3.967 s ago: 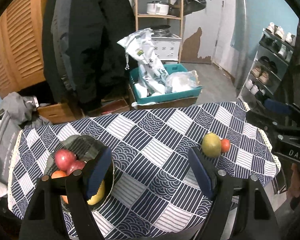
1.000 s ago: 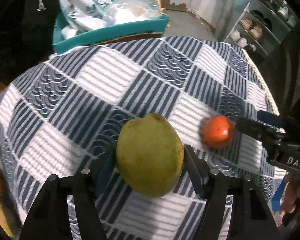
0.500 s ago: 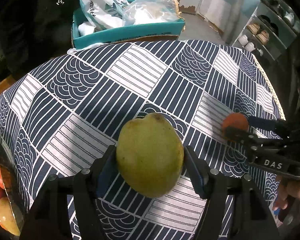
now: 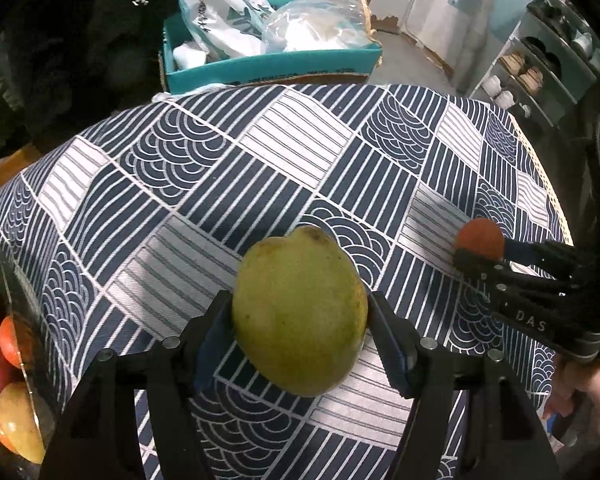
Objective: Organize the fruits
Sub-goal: 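Lift the pear with the left tool while the right tool carries the tangerine toward the bowl, then lower the pear into the bowl with the left tool while the right tool releases the tangerine there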
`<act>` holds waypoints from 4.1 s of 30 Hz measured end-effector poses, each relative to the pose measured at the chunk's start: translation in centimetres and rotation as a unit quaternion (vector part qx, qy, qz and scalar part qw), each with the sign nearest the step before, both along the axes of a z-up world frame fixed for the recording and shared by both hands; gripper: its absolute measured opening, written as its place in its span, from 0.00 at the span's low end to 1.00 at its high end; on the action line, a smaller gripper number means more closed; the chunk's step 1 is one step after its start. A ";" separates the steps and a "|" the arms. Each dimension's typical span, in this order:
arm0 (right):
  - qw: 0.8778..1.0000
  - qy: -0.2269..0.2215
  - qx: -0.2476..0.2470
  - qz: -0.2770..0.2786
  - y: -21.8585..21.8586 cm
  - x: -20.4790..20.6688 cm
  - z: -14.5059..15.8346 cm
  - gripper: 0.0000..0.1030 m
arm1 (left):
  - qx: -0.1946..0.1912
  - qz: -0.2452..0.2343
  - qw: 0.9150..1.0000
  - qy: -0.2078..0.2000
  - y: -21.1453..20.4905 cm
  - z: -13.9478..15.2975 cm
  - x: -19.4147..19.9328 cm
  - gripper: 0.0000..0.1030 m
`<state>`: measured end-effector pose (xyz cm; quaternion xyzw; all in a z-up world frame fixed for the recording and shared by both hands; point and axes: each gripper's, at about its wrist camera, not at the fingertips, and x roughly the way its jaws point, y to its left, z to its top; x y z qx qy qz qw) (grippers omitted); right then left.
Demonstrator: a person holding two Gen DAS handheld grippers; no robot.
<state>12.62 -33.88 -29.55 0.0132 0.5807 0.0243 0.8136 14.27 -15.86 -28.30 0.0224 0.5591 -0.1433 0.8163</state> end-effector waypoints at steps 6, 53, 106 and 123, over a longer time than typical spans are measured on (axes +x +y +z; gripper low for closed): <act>1.000 -0.024 -0.010 0.000 0.3 -0.3 2.0 0.46 | 0.003 0.005 1.000 -0.021 0.8 1.5 -0.7 0.67; 0.973 -0.198 0.018 0.117 13.0 -5.2 21.3 0.46 | -0.011 0.071 0.985 -0.155 13.5 18.6 -8.2 0.67; 0.962 -0.061 0.067 0.258 35.4 2.6 8.9 0.46 | -0.013 0.244 0.969 -0.033 31.8 6.4 -7.3 0.67; 0.959 -0.057 0.080 0.267 36.4 3.0 7.8 0.67 | 0.018 0.234 0.971 -0.053 31.0 7.0 -6.8 0.72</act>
